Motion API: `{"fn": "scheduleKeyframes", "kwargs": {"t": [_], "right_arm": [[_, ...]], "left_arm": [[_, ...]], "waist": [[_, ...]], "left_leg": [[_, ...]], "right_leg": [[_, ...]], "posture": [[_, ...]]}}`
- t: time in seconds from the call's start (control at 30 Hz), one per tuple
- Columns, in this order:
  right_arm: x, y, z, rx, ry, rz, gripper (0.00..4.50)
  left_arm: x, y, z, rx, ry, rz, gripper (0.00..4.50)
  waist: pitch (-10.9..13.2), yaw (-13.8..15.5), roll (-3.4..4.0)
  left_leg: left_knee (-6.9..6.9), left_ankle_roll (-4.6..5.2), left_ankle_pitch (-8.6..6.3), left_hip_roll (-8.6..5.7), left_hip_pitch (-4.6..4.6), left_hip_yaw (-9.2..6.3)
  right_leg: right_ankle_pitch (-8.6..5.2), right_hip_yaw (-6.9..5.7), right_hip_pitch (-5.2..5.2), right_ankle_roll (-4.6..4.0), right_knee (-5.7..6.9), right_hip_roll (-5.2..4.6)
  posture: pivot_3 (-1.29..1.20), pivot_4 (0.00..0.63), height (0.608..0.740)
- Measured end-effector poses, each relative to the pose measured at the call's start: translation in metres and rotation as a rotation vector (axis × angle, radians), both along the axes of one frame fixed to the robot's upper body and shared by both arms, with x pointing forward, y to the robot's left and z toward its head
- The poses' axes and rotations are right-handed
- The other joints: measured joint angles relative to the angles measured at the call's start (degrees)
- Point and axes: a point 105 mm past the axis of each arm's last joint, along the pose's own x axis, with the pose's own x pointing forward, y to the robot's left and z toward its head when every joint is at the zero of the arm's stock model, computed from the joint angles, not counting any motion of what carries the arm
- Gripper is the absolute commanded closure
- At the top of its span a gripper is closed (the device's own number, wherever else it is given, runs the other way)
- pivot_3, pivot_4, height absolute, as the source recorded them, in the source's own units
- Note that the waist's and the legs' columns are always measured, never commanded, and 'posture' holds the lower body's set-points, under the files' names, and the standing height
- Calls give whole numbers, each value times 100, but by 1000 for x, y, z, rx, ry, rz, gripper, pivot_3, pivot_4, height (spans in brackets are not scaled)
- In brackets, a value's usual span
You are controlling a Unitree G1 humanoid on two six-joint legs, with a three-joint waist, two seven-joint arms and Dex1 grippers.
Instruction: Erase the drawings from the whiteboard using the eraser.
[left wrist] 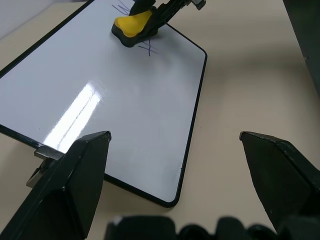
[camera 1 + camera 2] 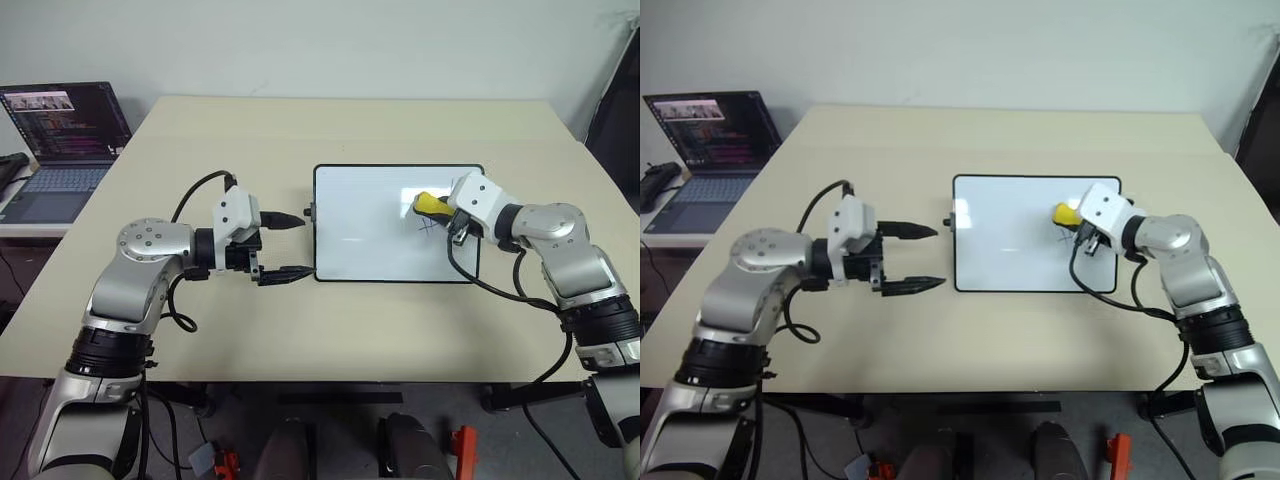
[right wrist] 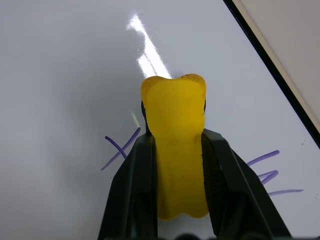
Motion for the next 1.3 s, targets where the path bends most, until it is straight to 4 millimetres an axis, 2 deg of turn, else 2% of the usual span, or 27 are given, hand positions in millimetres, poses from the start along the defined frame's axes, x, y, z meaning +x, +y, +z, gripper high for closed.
{"fn": "scheduleKeyframes", "kwargs": {"t": [0.1,0.27,0.4,0.6,0.77,0.9,1.03,1.13,1.3], "right_arm": [[-4,3,-13,-43,23,21,3662],[-16,20,-53,15,115,57,3664],[-22,21,-76,27,163,64,3665],[-12,15,-71,28,139,41,3670],[15,-14,-38,23,17,-85,3673],[22,-29,-22,18,-31,-140,3682],[22,-27,-21,15,-32,-128,3683],[16,-24,-26,8,-12,-110,3685],[-10,-4,-37,90,116,14,3689]], "left_arm": [[0,0,0,0,0,2,0],[0,1,-1,-1,1,8,0],[0,1,0,-2,1,9,0],[1,1,-1,-1,1,9,0],[1,0,0,-2,-1,8,0],[1,0,0,-2,-4,5,0],[1,-1,2,-5,-8,-1,0],[1,-3,3,-8,-12,-6,0],[1,-3,4,-6,-15,-11,0]], "waist": [[-8,-6,-13],[-49,-72,-70],[-73,-101,-103],[-72,-103,-103],[-73,-99,-104],[-76,-95,-108],[-75,-116,-109],[-75,-116,-108],[-62,-125,-90]], "left_leg": [[-1,0,-1,1,43,-4],[-5,1,-1,9,129,-3],[-2,1,-1,16,206,-2],[2,11,8,58,207,-16],[3,17,13,65,202,-7],[-4,17,12,71,183,13],[-14,15,10,77,177,29],[-16,14,10,77,175,31],[-27,12,8,81,121,29]], "right_leg": [[-2,-3,49,0,-10,1],[-14,-3,127,8,-13,5],[-33,3,202,-16,-22,1],[-32,7,211,-16,-36,-5],[-27,9,179,-19,-40,-5],[-17,13,165,-21,-39,-4],[-15,14,161,-22,-39,1],[-16,13,157,-22,-40,1],[-17,10,102,-23,-42,9]], "posture": [[0,150,740],[0,150,740],[0,150,740],[0,150,740],[0,150,740],[0,150,740],[0,150,740],[0,150,740],[0,150,740]]}}
